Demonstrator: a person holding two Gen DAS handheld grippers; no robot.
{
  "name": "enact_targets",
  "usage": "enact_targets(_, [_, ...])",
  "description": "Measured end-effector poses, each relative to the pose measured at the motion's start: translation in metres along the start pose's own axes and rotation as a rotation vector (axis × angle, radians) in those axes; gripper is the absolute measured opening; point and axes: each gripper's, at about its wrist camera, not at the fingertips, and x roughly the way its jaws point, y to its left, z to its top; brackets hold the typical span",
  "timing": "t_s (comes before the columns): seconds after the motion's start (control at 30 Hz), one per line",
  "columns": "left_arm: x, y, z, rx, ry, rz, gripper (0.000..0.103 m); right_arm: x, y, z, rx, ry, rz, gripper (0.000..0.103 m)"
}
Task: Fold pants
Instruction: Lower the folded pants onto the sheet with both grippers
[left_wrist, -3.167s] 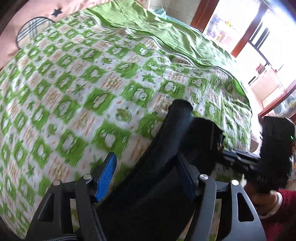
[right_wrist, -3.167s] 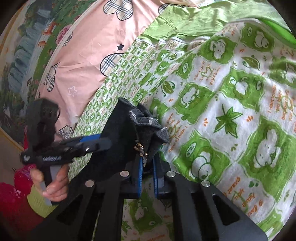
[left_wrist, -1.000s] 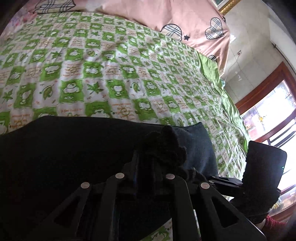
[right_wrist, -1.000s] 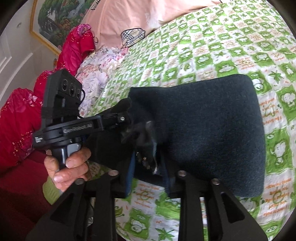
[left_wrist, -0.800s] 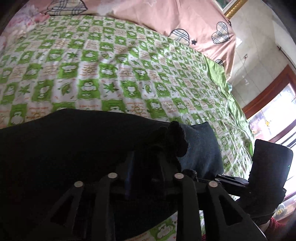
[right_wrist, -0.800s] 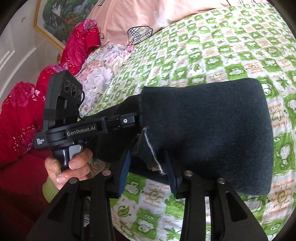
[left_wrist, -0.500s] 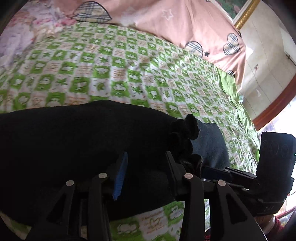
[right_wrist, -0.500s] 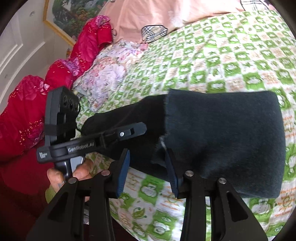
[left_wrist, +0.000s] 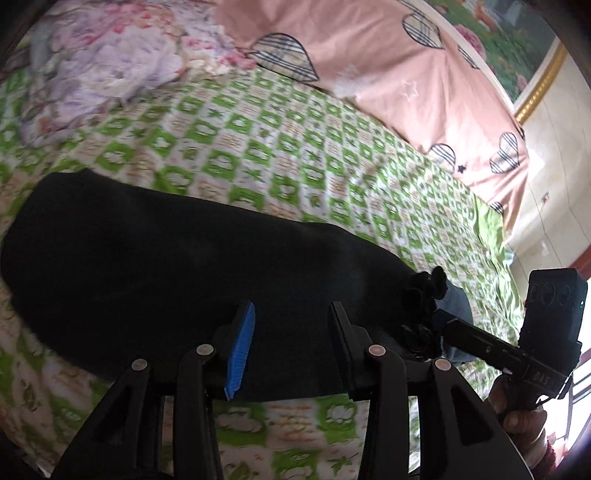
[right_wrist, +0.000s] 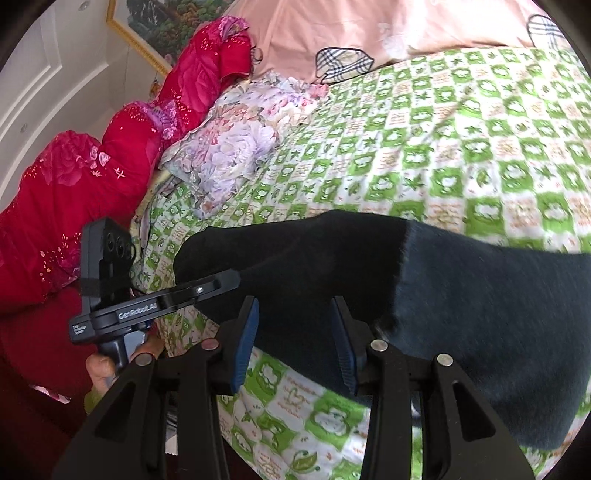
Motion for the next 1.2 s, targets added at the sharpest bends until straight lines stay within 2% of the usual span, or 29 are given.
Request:
enact_targets(0.13, [-0.019, 0.024, -0.003, -0.05, -0.033, 0.042, 0.042, 0.016, 0.012, 0.012, -0.032, 0.016, 0.017, 0.042])
enact_targets(0.27, [-0.037, 0.047, -0.004, -0.108, -0.069, 0.083, 0.042, 0.037, 0.027, 0.025, -0.078, 0.042, 0.038, 0.048])
enact_targets(0.73, [-0.083, 0.114, -0.008, -0.25, -0.162, 0.187, 0.043, 0.13, 0.074, 0.073, -0.218, 0.173, 0.103, 0.049])
enact_targets(0.8, [-0.087, 0.122, -0.008, -0.261, -0.17, 0.187, 0.046, 0.143, 0.081, 0.079, -0.24, 0.195, 0.111, 0.049])
enact_targets(1.0, [-0.084, 0.142, -0.009, -0.301, -0.14, 0.183, 0.046, 0.188, 0.111, 0.093, -0.344, 0.291, 0.127, 0.05])
enact_targets(1.2, [-0.072, 0.152, -0.012, -0.36, -0.088, 0.109, 0.049, 0.22, 0.129, 0.107, -0.433, 0.371, 0.135, 0.05])
